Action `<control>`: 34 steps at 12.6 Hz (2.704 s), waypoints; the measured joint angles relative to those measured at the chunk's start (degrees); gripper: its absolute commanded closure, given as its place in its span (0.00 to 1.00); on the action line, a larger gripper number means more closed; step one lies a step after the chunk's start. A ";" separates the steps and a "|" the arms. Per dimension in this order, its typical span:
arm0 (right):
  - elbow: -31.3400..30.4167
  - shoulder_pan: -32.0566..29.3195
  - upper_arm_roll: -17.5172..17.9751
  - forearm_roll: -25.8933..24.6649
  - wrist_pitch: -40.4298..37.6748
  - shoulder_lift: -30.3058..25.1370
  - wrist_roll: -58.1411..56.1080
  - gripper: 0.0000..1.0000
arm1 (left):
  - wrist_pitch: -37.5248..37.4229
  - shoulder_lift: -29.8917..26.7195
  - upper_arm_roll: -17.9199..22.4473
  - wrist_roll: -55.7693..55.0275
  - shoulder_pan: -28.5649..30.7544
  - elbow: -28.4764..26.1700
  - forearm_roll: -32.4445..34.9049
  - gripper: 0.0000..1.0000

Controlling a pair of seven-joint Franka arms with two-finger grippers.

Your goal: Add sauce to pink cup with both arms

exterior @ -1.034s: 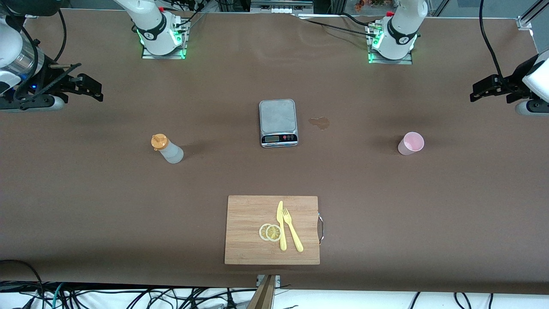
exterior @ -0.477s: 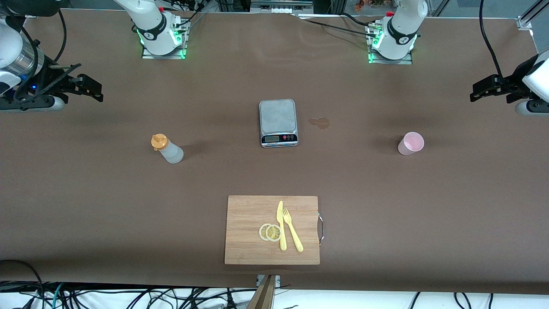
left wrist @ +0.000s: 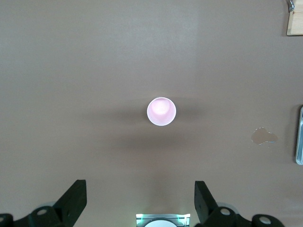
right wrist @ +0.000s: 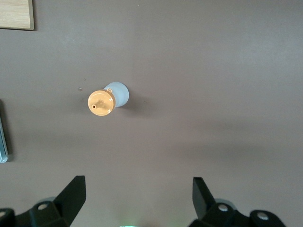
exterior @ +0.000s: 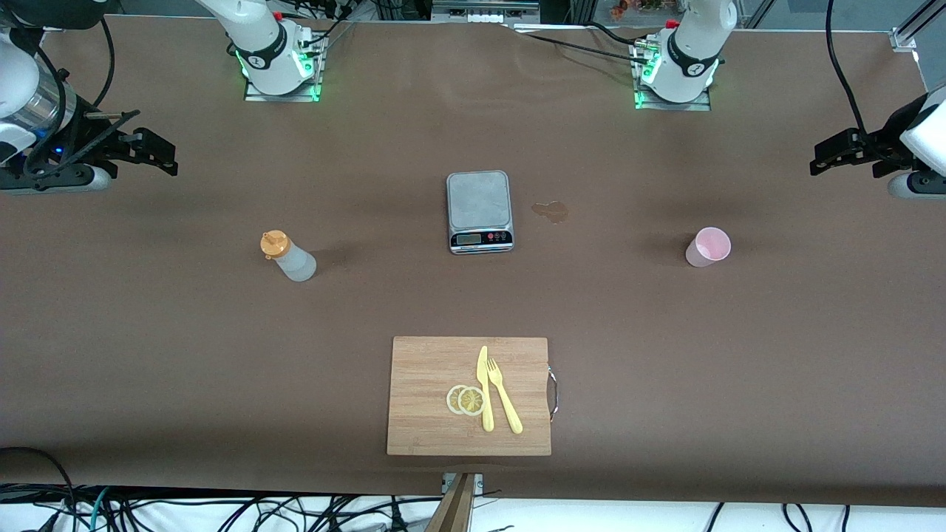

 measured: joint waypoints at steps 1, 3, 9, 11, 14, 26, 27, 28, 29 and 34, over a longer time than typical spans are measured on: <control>0.00 0.00 0.00 0.00 0.00 0.00 0.00 0.00 | 0.00 0.00 0.00 0.00 0.00 0.00 0.00 0.00; 0.00 0.00 0.00 0.00 0.00 0.01 0.00 0.00 | 0.00 0.00 -0.09 0.00 0.00 0.00 0.00 0.00; 0.00 -0.01 -0.07 0.00 0.00 0.02 0.00 0.00 | 0.11 -0.01 7.84 -0.08 -8.49 0.06 0.00 0.00; 0.00 -0.02 -0.11 0.00 0.00 0.04 0.00 0.00 | 0.10 0.26 9.39 -0.07 -9.54 0.06 0.00 0.00; 0.02 -0.02 -0.15 0.00 0.00 0.05 0.00 0.00 | 1.34 2.90 9.49 -0.07 -9.61 0.07 0.00 0.00; 0.03 -0.09 -0.25 0.00 -0.02 0.11 0.00 0.00 | 28.36 4.89 10.58 -0.04 -9.45 -23.01 0.00 0.00; 0.03 -0.10 -0.26 0.00 -0.02 0.12 0.00 0.00 | 31.66 4.89 10.60 -0.04 -9.32 -25.77 0.00 0.00; 0.03 -0.12 -0.26 0.00 -0.03 0.12 0.00 0.00 | 35.64 4.90 10.60 -0.07 -9.14 -28.74 0.00 0.00; 0.03 -0.12 -0.27 0.00 -0.03 0.13 0.00 0.00 | 39.82 4.92 10.62 -0.09 -8.81 -31.74 0.00 0.00; 0.03 -0.13 -0.27 0.00 -0.04 0.14 0.00 0.00 | 51.22 5.82 10.71 -2.57 -7.89 -40.17 -0.01 0.00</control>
